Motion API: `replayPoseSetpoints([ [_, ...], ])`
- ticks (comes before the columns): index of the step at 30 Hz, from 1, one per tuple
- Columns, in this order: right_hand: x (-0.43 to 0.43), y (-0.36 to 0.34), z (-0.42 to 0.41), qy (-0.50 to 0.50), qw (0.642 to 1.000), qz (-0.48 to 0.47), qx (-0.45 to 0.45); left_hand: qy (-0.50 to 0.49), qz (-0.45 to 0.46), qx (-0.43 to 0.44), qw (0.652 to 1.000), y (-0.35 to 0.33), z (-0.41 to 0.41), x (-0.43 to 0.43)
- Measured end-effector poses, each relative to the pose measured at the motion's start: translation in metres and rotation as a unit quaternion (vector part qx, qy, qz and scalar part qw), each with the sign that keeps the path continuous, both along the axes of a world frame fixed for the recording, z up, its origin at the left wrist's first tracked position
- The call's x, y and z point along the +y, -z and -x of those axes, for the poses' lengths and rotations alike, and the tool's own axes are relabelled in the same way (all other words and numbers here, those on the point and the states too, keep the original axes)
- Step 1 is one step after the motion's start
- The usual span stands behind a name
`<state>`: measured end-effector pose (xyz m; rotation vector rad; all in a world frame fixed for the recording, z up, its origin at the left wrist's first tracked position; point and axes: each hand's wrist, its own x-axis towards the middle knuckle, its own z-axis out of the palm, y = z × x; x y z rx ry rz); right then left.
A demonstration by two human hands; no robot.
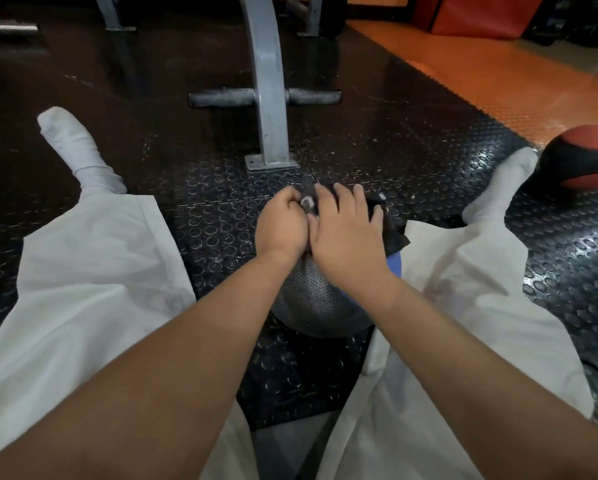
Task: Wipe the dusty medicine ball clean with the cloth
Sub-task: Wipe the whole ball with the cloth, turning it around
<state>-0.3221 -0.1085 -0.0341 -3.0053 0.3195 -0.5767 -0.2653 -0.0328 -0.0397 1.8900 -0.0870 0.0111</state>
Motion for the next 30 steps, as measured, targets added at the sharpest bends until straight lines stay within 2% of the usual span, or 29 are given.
replayPoseSetpoints([
  [2, 0.002, 0.002, 0.011, -0.055, 0.998, 0.015, -0.031, 0.001, 0.02, -0.005, 1.0, 0.006, 0.001, 0.006],
  [4, -0.012, -0.001, 0.003, -0.094, 0.995, -0.018, -0.016, 0.001, 0.036, -0.009, 0.999, 0.009, 0.006, 0.011],
  [6, -0.035, -0.008, -0.016, -0.065, 0.987, -0.145, 0.031, -0.003, 0.052, -0.009, 0.999, 0.01, 0.012, 0.013],
  [7, -0.05, -0.009, -0.027, -0.029, 0.969, -0.239, 0.057, -0.008, 0.061, -0.005, 0.998, 0.01, 0.013, 0.014],
  [9, -0.072, -0.011, -0.041, 0.049, 0.905, -0.402, 0.127, -0.022, 0.073, 0.005, 0.997, 0.009, 0.016, 0.015],
  [10, -0.078, -0.01, -0.043, 0.069, 0.883, -0.439, 0.151, -0.028, 0.075, 0.008, 0.997, 0.008, 0.017, 0.015],
  [11, -0.081, -0.009, -0.044, 0.078, 0.875, -0.449, 0.164, -0.031, 0.075, 0.009, 0.997, 0.009, 0.016, 0.015],
  [13, -0.075, -0.009, -0.045, 0.092, 0.885, -0.433, 0.143, -0.039, 0.078, 0.017, 0.996, 0.01, 0.014, 0.014],
  [15, -0.057, -0.012, -0.041, 0.11, 0.922, -0.358, 0.1, -0.05, 0.076, 0.022, 0.996, 0.011, 0.009, 0.014],
  [17, -0.027, -0.011, -0.028, 0.105, 0.965, -0.237, 0.046, -0.056, 0.077, 0.023, 0.995, 0.009, 0.005, 0.016],
  [18, -0.01, -0.007, -0.019, 0.083, 0.983, -0.166, 0.004, -0.058, 0.081, 0.025, 0.995, 0.008, 0.002, 0.017],
  [20, 0.016, 0.001, 0.002, -0.002, 0.997, -0.058, -0.056, -0.055, 0.1, 0.031, 0.993, 0.012, -0.007, 0.024],
  [23, 0.011, 0.023, 0.024, -0.159, 0.983, 0.03, -0.082, -0.044, 0.169, 0.072, 0.982, 0.018, -0.02, 0.038],
  [24, 0.0, 0.029, 0.03, -0.188, 0.977, 0.021, -0.1, -0.048, 0.163, 0.08, 0.982, 0.02, -0.021, 0.042],
  [26, -0.019, 0.039, 0.037, -0.182, 0.971, -0.06, -0.142, -0.053, 0.135, 0.083, 0.986, 0.019, -0.016, 0.047],
  [28, -0.028, 0.041, 0.037, -0.124, 0.962, -0.186, -0.158, -0.05, 0.122, 0.077, 0.988, 0.016, -0.005, 0.046],
  [30, -0.035, 0.041, 0.028, -0.059, 0.933, -0.321, -0.155, -0.056, 0.093, 0.06, 0.992, 0.012, 0.009, 0.04],
])
